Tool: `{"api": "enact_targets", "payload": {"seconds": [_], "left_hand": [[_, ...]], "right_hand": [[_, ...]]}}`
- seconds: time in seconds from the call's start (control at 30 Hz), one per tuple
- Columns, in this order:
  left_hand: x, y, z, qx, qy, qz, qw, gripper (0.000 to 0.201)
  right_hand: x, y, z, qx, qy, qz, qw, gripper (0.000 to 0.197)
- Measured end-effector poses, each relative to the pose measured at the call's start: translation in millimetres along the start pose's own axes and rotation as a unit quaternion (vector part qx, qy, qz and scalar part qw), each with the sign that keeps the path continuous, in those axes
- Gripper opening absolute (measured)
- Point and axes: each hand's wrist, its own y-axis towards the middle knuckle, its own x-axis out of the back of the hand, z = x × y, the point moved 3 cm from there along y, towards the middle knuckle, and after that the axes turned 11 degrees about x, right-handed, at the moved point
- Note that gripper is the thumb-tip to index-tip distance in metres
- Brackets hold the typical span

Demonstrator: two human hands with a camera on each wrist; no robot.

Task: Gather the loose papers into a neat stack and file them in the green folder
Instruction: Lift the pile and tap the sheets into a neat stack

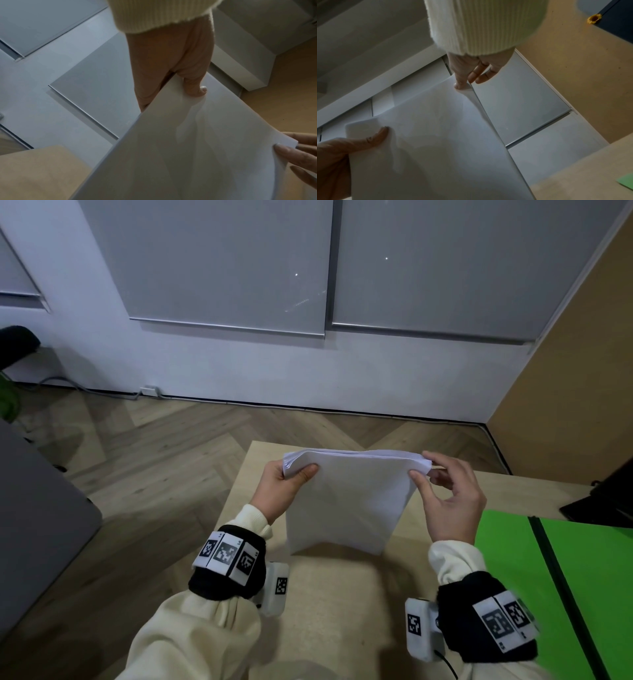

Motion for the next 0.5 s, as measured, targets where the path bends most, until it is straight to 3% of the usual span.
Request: {"api": "enact_targets", "payload": {"seconds": [0.3, 0.5], "left_hand": [[-1.4, 1.4, 0.8, 0.006, -0.007, -0.006, 1.0, 0.013], [-0.8, 1.5, 1.8, 0.007, -0.007, -0.007, 1.0, 0.011]], "right_hand": [[-1.2, -3.5, -0.3, -0.006, 0.019, -0.037, 0.999, 0.016], [-0.5, -5.3, 0.3, 0.03, -0.018, -0.035, 0.999, 0.008]]}}
